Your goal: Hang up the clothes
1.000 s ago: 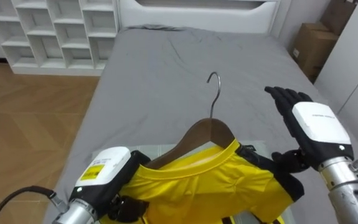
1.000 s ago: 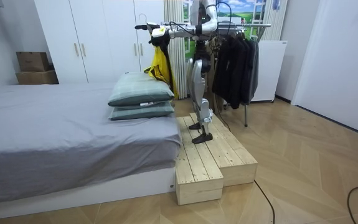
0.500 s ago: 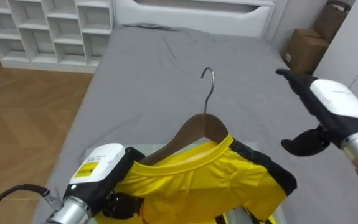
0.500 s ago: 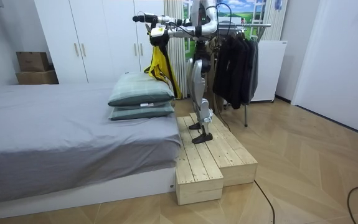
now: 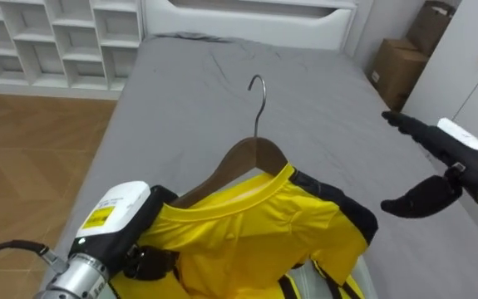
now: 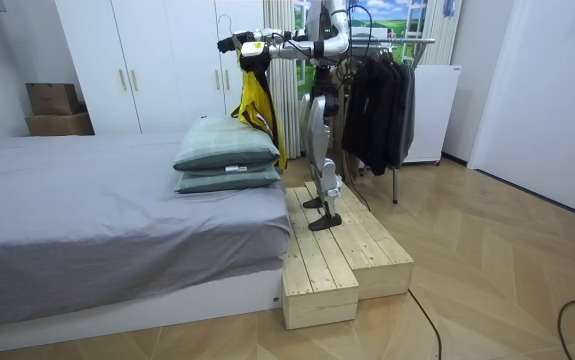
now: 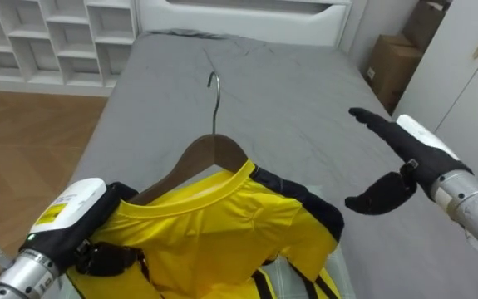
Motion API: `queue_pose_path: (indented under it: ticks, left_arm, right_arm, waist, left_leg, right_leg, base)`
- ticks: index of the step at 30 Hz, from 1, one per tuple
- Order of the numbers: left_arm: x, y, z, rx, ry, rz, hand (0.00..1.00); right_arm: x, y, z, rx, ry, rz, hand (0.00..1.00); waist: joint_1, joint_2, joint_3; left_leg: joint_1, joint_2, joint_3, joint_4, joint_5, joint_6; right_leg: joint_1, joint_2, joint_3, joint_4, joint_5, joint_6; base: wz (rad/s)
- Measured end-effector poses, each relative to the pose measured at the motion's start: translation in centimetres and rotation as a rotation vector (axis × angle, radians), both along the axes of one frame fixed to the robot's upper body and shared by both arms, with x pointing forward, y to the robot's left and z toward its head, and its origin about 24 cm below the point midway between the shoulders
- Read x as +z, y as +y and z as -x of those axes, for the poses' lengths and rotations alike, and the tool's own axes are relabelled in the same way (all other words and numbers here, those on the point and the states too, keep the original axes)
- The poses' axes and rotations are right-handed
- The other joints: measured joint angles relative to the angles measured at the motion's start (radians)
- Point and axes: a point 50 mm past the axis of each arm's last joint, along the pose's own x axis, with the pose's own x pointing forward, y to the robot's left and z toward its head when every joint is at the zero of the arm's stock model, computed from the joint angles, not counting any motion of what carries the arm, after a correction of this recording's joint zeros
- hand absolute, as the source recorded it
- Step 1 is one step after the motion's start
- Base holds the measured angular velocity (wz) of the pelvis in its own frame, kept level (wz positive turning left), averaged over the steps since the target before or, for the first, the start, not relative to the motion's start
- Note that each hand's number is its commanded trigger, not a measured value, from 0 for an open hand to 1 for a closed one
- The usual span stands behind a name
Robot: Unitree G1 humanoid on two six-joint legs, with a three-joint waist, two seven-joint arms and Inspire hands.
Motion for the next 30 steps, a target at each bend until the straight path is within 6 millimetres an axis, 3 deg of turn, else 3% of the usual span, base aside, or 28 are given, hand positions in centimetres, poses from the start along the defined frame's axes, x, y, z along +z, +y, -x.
queue_pose_path:
  ticks: [11, 30]
  left_arm:
    - [-0.1, -0.2, 0.0, -0.013, 0.013, -0.004, 1.0]
    - [-0.2, -0.3, 0.0, -0.013, 0.014, 0.002, 1.0]
  right_arm:
    - [-2.4, -0.2, 0.7, 0.076, 0.23, 0.0, 0.0]
    - [-3.5, 0.9, 0.6, 0.096, 0.272, 0.052, 0.0]
  waist:
    - [-0.002, 0.003, 0.0002]
    - [0.005, -0.001, 0.0016]
  left_leg:
    - [0.003, 0.0, -0.011, 0.003, 0.0, 0.0]
    - [0.005, -0.002, -0.007, 0.003, 0.0, 0.0]
  right_leg:
    - [0.009, -0.001, -0.015, 0.0, 0.0, 0.0]
    - [0.011, -0.003, -0.012, -0.003, 0.0, 0.0]
  base:
    - [0.02]
    - [0.0]
